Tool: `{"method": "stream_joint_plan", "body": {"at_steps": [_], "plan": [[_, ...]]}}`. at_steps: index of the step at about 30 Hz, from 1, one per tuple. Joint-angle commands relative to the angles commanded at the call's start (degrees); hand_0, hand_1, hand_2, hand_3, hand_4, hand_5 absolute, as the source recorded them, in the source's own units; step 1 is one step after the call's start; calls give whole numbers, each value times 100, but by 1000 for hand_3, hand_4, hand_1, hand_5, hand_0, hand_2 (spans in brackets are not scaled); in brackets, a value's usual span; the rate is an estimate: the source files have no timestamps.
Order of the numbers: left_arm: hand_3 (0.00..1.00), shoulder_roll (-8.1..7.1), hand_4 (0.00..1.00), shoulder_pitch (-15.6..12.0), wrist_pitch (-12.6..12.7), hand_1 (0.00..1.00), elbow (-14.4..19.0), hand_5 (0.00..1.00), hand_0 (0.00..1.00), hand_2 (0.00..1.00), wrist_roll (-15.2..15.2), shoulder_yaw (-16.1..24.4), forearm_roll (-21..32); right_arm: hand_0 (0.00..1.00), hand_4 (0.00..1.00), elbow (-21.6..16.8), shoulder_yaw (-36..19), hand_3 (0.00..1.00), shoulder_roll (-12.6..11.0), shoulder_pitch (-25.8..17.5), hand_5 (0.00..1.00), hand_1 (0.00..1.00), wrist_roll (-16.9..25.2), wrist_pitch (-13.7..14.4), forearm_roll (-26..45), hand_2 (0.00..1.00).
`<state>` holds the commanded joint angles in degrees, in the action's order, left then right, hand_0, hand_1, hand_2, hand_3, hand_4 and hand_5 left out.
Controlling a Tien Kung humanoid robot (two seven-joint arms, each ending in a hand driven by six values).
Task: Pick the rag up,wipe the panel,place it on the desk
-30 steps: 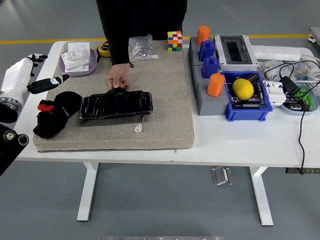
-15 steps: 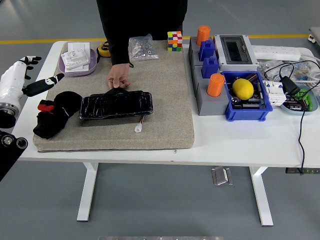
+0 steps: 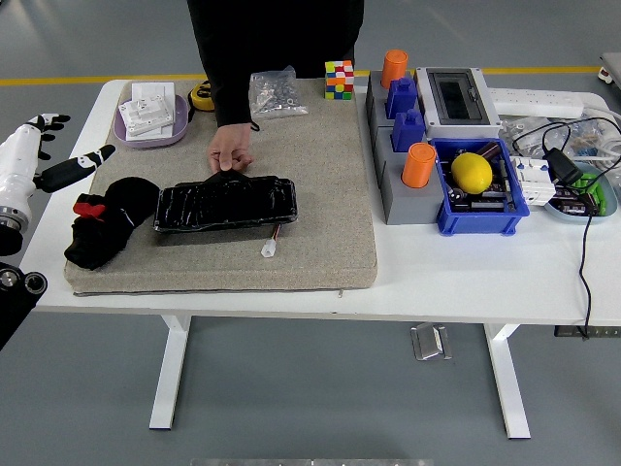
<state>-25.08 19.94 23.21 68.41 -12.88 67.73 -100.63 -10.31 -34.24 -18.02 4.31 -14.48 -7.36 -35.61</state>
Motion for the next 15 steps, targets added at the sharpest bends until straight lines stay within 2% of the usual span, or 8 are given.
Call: {"method": "stream_joint_plan", "body": {"at_steps": [4, 6, 9, 11, 15], "plan": [[813, 8, 998, -2, 27, 743, -3, 660, 528, 793, 74, 46, 96, 765, 888, 0, -3, 590, 31, -25, 569, 719, 22, 14, 46, 718], [811, 18, 998, -4, 69, 742, -25, 659, 526, 792, 186, 59, 305, 765, 888, 0, -2, 590, 47, -26, 569, 719, 31, 20, 65, 718], [811, 54, 998, -19, 139, 742, -47, 659, 526, 792, 465, 86, 730, 765, 888, 0, -12, 590, 65, -27, 569, 719, 40, 28, 84, 718], [789, 76, 964, -35, 214, 737, -48, 668, 527, 777, 766, 66, 1196, 766, 888, 0, -26, 590, 74, -26, 569, 720, 41, 30, 87, 718], [789, 100, 964, -65, 275, 737, -31, 668, 527, 777, 1253, 77, 2066, 766, 888, 0, -28, 590, 82, -26, 569, 720, 42, 33, 102, 718]]}}
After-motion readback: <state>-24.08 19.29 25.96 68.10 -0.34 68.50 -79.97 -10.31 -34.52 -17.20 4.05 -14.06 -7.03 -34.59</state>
